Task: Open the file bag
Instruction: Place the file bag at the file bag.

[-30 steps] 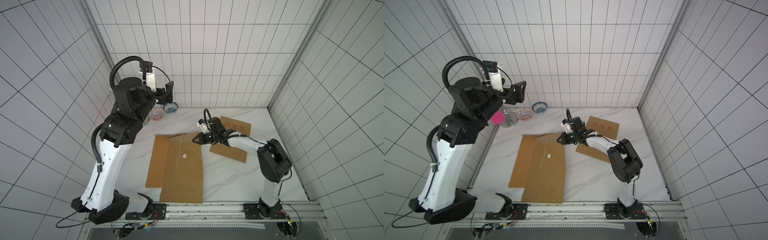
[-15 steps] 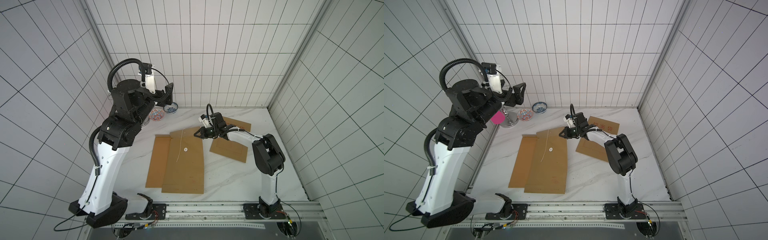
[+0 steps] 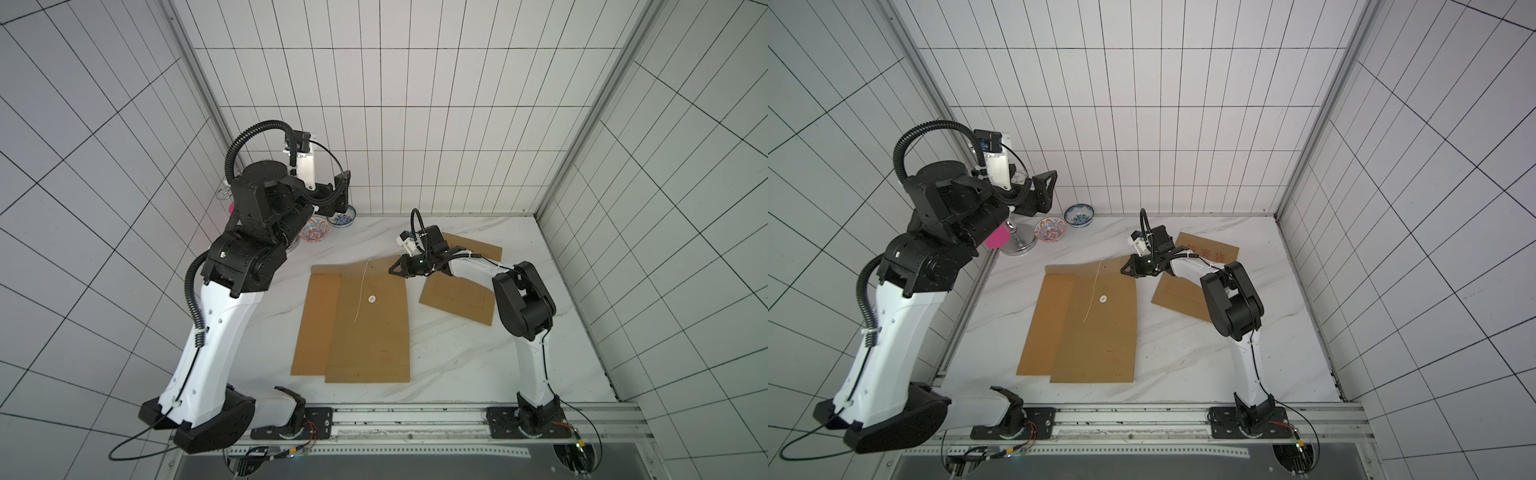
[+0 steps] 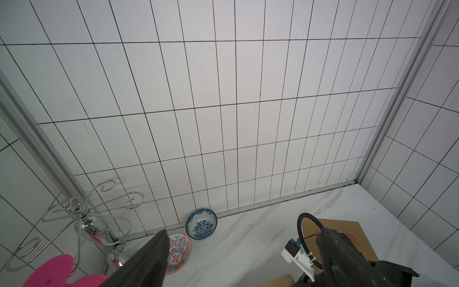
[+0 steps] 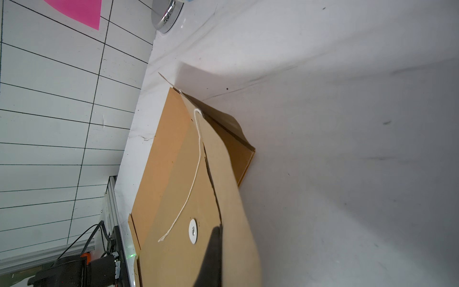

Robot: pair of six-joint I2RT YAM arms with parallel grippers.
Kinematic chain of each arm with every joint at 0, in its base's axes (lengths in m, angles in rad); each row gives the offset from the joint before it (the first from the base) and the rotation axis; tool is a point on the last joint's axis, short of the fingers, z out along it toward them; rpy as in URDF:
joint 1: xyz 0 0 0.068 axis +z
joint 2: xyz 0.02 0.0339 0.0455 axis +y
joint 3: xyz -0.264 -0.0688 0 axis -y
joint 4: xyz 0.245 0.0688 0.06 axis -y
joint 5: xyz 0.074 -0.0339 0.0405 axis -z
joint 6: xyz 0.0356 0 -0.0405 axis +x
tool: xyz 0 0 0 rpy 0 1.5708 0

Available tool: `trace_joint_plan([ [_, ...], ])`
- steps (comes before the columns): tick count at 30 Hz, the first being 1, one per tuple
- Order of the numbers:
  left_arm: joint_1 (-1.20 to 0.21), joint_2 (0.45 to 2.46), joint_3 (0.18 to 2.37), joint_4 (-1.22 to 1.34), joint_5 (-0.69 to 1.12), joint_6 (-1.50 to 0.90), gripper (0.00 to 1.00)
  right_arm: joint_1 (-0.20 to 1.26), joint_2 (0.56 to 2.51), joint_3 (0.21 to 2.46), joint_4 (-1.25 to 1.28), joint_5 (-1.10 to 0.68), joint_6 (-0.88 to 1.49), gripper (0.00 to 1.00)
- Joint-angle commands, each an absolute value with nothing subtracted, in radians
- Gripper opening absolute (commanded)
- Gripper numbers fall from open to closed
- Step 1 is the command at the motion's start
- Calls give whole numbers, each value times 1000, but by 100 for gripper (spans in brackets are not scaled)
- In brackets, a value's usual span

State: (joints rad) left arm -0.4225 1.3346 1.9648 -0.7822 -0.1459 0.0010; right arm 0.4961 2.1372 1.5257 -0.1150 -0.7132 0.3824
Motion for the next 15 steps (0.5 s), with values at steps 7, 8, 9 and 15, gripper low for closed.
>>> trace_joint_plan([
  [7,-417,1298,1878,-761,-103,-36,94,469,2191,1584,-152,-722,333,20],
  [8,-417,1293,1864,-758,-99,-41,94,468,2196,1586,-153,-725,332,24],
  [9,-417,1288,1848,-754,-95,-47,94,466,2198,1587,-153,-726,333,28],
  [15,-417,1238,1714,-728,-64,-86,94,463,2181,1574,-157,-681,315,55],
])
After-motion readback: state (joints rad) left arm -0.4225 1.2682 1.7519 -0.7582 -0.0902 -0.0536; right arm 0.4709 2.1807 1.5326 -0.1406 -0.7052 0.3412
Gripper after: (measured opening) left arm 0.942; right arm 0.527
